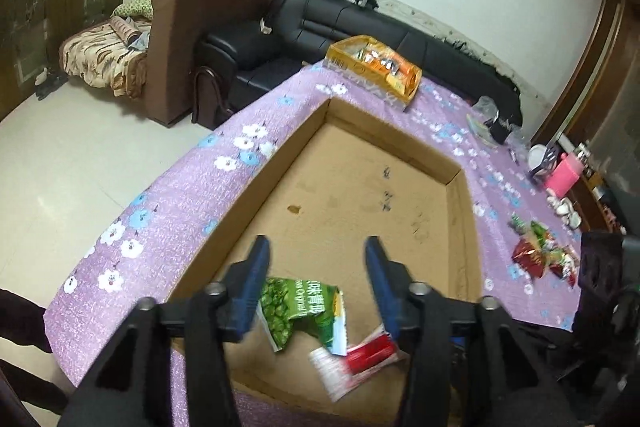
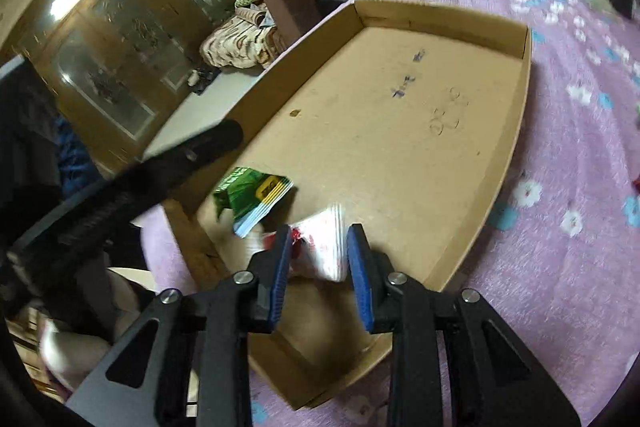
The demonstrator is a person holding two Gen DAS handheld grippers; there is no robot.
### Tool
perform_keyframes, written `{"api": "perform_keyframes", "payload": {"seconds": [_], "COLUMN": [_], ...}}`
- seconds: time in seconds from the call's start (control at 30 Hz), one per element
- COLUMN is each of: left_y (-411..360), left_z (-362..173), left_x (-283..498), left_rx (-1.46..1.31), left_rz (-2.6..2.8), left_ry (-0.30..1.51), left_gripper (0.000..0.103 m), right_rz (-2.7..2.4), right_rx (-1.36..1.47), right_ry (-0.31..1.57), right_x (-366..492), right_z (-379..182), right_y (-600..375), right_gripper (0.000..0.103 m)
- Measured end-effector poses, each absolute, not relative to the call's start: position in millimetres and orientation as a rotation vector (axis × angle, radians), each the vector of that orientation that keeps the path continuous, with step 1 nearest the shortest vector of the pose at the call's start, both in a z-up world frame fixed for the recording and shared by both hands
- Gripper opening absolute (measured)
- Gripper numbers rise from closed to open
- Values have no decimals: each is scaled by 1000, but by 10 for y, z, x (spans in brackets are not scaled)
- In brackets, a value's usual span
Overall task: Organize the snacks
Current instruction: 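Carry both packets into the cardboard box and open both grippers, then move both grippers back over the snack pile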
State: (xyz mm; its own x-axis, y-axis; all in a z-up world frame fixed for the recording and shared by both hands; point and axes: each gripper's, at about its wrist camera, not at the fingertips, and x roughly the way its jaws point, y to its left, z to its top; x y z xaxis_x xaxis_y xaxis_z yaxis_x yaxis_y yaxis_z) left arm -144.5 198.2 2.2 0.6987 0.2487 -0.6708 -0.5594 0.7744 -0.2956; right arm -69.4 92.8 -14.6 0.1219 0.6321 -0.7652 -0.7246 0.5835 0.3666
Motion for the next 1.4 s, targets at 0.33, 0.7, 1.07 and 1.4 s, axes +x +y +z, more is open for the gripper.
{"api": "perform_keyframes", "payload": {"seconds": [0.33,0.7,1.07,1.4], "left_y": [1638,766,-36,-485], "left_z": [357,423,206,39], "left_x": [-1509,-1229,-879,-745], "left_rx": [-473,-355,-321,-270], "left_rz": [418,181,-3,-120], "left_ry": [572,642,758,816], "left_gripper": [60,68,68,68], "right_rz": [908,539,281,219], "right_rx": [-45,161,411,413], "right_ry": [898,877,850,855], "right_x": [-745,-486,-586,-567], "right_z": [199,55,-114,-273], "right_y": [317,-1635,-2836,-2945], "right_gripper": [39,42,42,47]}}
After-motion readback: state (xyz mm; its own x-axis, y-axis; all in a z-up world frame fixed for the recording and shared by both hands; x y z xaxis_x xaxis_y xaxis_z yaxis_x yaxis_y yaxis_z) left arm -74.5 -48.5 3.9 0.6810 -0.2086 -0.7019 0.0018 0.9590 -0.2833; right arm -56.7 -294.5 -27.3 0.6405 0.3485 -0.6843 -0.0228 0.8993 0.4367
